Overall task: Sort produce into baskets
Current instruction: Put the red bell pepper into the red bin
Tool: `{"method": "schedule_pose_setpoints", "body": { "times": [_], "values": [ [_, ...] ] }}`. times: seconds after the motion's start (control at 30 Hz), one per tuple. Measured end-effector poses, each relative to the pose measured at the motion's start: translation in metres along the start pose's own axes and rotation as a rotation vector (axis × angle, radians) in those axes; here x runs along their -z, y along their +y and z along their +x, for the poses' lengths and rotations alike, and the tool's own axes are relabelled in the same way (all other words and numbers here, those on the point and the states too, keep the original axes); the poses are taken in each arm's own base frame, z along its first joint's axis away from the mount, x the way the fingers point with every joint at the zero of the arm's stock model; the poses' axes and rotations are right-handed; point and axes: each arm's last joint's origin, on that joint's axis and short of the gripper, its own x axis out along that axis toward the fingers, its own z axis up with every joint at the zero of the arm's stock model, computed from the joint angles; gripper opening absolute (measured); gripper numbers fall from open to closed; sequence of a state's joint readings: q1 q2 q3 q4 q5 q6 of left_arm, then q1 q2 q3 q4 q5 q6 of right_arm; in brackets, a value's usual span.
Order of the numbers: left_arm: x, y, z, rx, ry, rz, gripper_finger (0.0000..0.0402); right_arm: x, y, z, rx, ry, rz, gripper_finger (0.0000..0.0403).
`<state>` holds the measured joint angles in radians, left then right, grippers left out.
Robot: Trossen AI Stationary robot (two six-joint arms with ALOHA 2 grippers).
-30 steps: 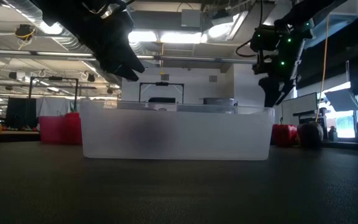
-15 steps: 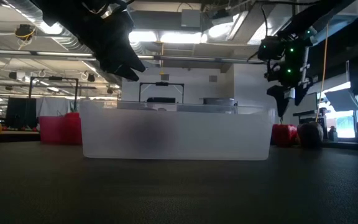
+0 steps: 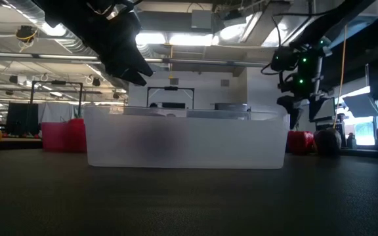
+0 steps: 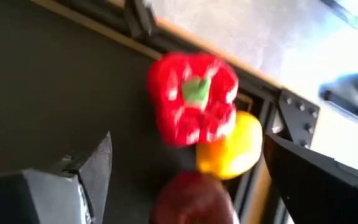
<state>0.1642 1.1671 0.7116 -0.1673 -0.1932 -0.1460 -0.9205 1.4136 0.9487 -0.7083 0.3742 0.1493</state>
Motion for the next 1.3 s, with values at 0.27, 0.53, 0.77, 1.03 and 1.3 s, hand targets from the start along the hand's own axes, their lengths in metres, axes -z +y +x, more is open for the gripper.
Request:
{"method": "schedule_pose_setpoints", "body": {
  "times": [0.27,0.53,0.77,1.03,1.3],
  "values": [
    [0.000,0.000,0.000,-0.001,0.000,-0.001,0.0377,-0.009,-0.015,0.019,-0.028,0.039,0.070,0.0337],
    [0.000,0.000,0.000,-0.001,0.000,0.000,0.0377,-0.019,-0.027,0.035,-0.105,0.058,0.120,0.0337],
    [0.000,0.000,0.000,-0.001,0.000,0.017,0.0377,-0.019,-0.025,0.050,-0.117,0.098,0.119,0.0337],
    [0.000,0.000,0.000,-0.002,0.000,0.022,0.0377,-0.019,-0.023,0.057,-0.117,0.115,0.103,0.0322],
    [0.000,0.000,0.000,-0.001,0.000,0.016,0.0377,-0.020,-0.023,0.057,-0.115,0.106,0.082,0.0218]
  ]
}}
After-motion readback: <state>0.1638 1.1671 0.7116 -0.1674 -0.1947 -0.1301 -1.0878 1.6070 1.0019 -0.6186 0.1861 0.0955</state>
